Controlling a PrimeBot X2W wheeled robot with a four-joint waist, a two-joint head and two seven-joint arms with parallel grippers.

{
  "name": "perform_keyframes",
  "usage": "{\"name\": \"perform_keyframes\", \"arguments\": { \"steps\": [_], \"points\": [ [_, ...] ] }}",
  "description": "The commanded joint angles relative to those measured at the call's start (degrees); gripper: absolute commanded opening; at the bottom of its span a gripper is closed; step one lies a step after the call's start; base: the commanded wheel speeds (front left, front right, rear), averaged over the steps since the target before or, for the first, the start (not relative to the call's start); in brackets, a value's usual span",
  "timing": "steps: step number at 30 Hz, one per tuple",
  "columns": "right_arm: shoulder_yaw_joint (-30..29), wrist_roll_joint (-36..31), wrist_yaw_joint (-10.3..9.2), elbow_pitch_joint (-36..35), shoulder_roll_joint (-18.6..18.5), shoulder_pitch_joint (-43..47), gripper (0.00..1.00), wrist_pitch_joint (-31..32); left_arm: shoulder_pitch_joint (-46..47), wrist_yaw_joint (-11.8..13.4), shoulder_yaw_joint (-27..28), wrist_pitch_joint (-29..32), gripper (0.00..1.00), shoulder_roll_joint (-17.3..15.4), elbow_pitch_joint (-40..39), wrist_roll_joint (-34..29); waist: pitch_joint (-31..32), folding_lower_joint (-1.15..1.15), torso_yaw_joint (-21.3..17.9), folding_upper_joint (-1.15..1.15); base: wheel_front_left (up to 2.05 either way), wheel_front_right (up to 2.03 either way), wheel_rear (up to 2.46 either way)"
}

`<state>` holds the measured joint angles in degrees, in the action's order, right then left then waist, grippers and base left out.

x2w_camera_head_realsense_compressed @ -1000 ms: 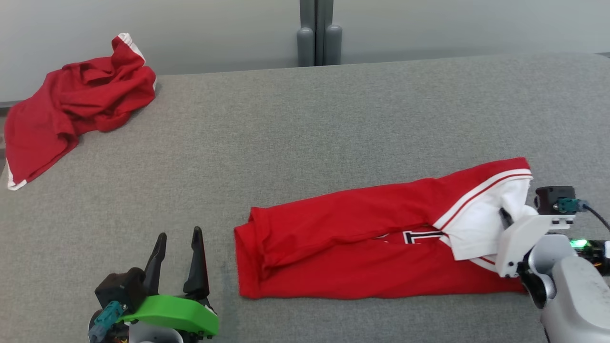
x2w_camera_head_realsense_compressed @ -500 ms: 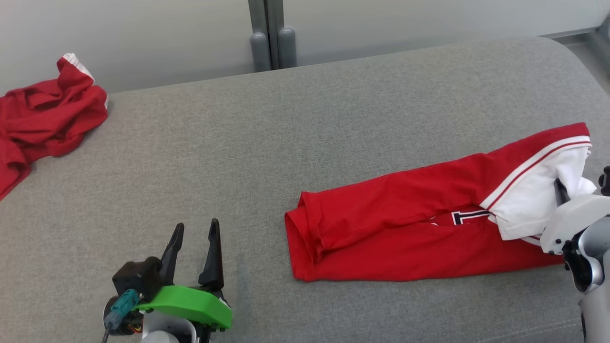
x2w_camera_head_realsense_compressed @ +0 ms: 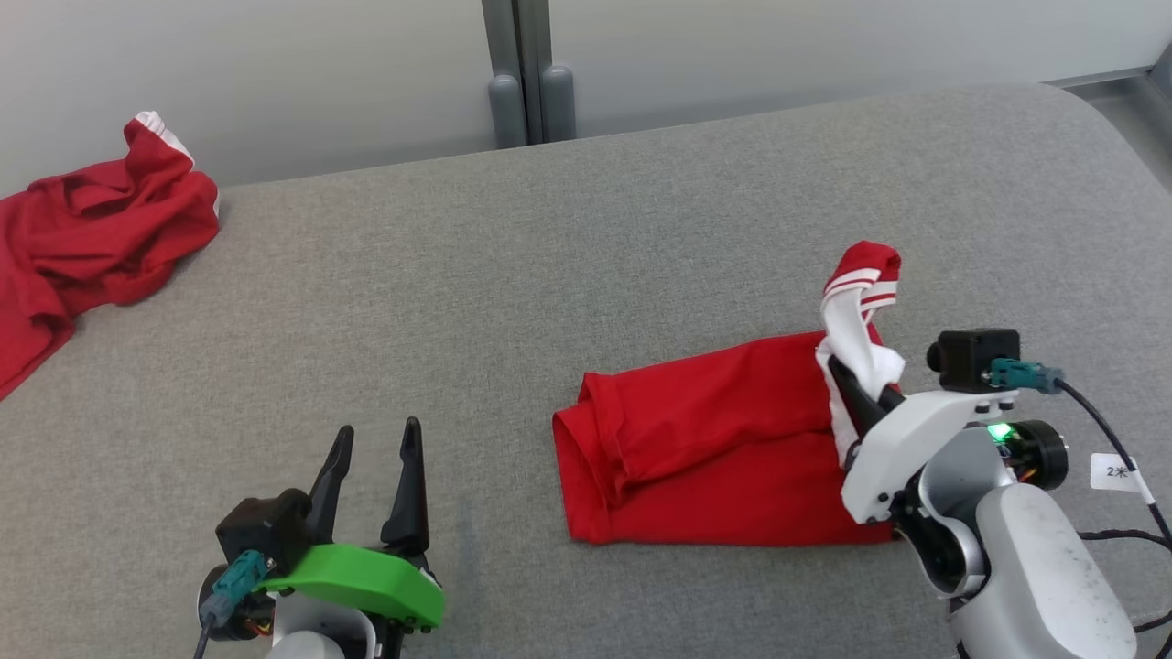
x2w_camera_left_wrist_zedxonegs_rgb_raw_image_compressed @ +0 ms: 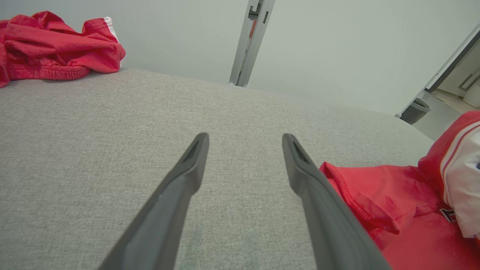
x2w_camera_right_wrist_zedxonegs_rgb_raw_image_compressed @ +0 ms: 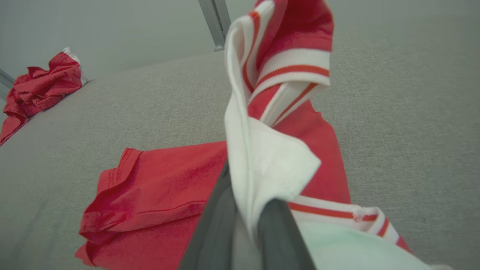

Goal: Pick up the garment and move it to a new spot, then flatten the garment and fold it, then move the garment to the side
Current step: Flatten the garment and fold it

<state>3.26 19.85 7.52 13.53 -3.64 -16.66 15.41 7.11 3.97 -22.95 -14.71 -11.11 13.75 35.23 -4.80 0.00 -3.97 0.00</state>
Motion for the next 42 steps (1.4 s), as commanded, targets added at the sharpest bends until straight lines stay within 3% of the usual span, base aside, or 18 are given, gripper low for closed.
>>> {"name": "perform_keyframes", "arguments": {
  "steps": [1,10,18,20,21,22,23,34,37,42],
  "points": [
    [1.38,1.50,-0.06,-0.41,0.21,0.52,0.00,-0.47,0.10,-0.19,0.21,-0.17,1.00,-0.31,0.11,0.25,0.30,0.00,0.48,0.00,0.00,0.00,0.00],
    [15.30,12.19,-0.06,5.43,0.61,-2.47,0.00,-4.90,0.40,-0.51,-0.18,-0.27,1.00,0.11,0.22,0.32,0.38,0.00,3.37,0.00,0.00,0.00,0.00],
    [21.89,16.62,-0.06,16.11,0.71,-7.27,0.01,-9.48,-0.17,-0.63,-0.70,-0.27,1.00,0.30,0.67,0.21,0.85,0.00,5.77,0.00,0.00,0.00,0.00],
    [23.69,17.82,-0.06,18.45,0.66,-8.65,0.18,-10.53,-0.51,-0.62,-0.83,-0.29,1.00,0.36,0.78,0.28,1.03,0.00,6.15,0.00,0.00,0.00,0.00],
    [24.62,18.36,-0.06,19.30,0.67,-9.18,0.38,-10.96,-0.67,-0.63,-0.89,-0.29,1.00,0.40,0.83,0.29,1.11,0.00,6.30,0.00,0.00,0.00,0.00],
    [25.83,19.29,-0.06,20.29,0.68,-9.80,0.78,-11.56,-0.83,-0.59,-1.01,-0.30,1.00,0.43,0.90,0.28,1.22,0.00,6.46,0.00,0.00,0.00,0.00],
    [26.92,20.07,-0.06,20.99,0.66,-10.42,1.00,-12.30,-0.89,-0.52,-1.13,-0.31,1.00,0.44,0.95,0.21,1.29,0.00,6.61,0.00,0.00,0.00,0.00],
    [37.65,27.55,-0.06,21.06,0.65,-15.73,1.00,-18.46,-2.44,-0.06,-2.10,-0.34,1.00,0.72,1.58,0.37,2.64,0.00,6.67,0.00,0.00,0.00,0.00],
    [38.36,26.39,-0.06,20.63,0.61,-17.37,1.00,-21.24,-3.13,0.08,-2.39,-0.33,1.00,0.67,1.55,0.46,3.42,0.00,5.93,0.00,0.00,0.00,0.00],
    [34.64,19.73,-0.06,22.93,0.61,-18.91,1.00,-25.26,-3.69,0.21,-2.62,-0.36,1.00,0.68,1.07,0.46,4.03,0.00,4.98,0.00,0.00,0.00,0.00]
  ]
}}
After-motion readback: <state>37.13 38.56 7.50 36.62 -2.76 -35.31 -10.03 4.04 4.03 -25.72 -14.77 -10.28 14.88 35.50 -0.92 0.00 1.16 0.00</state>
